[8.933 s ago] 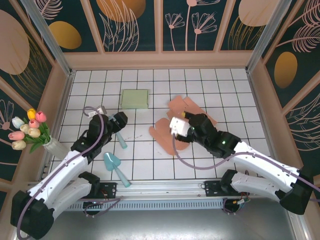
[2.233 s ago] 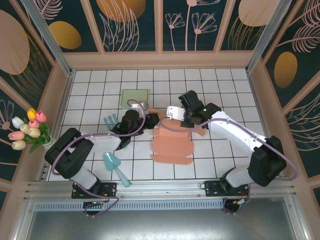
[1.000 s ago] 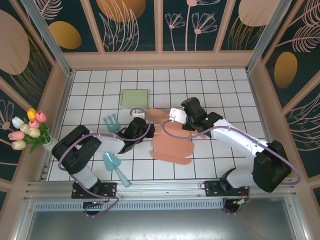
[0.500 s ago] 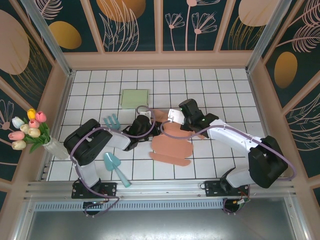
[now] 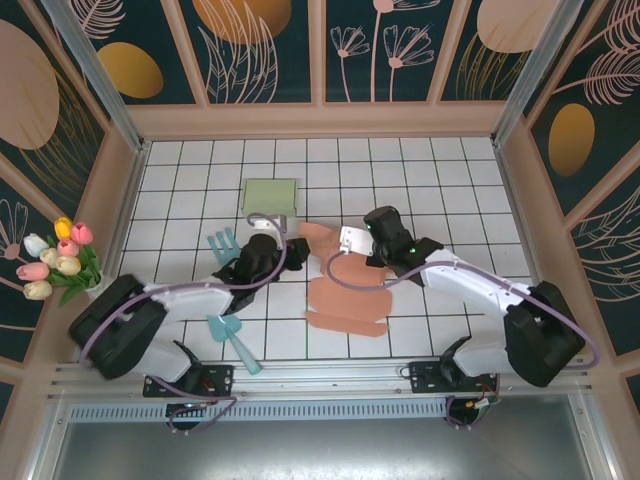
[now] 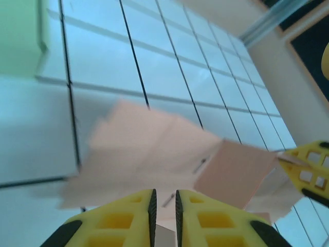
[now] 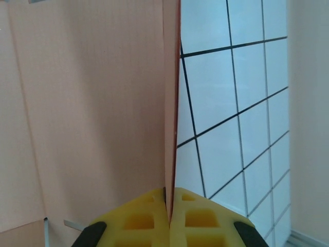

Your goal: Fold the paper box

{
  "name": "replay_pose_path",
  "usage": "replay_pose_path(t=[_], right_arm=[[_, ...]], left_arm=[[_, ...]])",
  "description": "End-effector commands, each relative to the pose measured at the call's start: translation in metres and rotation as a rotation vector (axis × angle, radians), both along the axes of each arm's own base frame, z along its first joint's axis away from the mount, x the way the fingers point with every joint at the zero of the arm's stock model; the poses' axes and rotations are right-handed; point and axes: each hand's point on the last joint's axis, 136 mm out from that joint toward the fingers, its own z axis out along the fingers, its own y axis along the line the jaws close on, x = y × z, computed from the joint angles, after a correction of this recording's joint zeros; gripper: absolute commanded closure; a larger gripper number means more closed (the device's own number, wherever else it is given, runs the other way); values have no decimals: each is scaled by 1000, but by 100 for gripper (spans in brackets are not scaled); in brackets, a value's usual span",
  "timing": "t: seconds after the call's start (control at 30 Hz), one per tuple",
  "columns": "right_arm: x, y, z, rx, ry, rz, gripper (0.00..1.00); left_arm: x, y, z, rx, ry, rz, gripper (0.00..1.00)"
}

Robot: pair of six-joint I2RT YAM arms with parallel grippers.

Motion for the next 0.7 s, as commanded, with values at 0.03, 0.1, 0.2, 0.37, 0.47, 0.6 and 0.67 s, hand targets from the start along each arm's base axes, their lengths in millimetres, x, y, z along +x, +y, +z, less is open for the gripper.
replay_pose_path(t=[0.03,0.1,0.2,0.37,0.47,0.6,0.67], right_arm=[[-5,4,18,-62,-169,105,100],[-12,8,17,-82,-219,155,100],[-20,15,17,-95,-268,214,100],[-30,21,10,-140,-276,285,100],[-29,22,14,-145,-328,293,100],[-24,21,19,-150,-395,280,100],[-22,20,19,-159,-412,275,100]], left_arm=[[-2,63,-13,242,-66,199,75],[-3,79,-16,293,-88,247,73],[-7,81,-20,318,-131,220,73],[-9,84,-28,366,-168,202,70],[-7,88,-33,403,-164,219,69],[-4,86,-37,413,-157,220,69],[-3,85,-40,416,-154,217,69]])
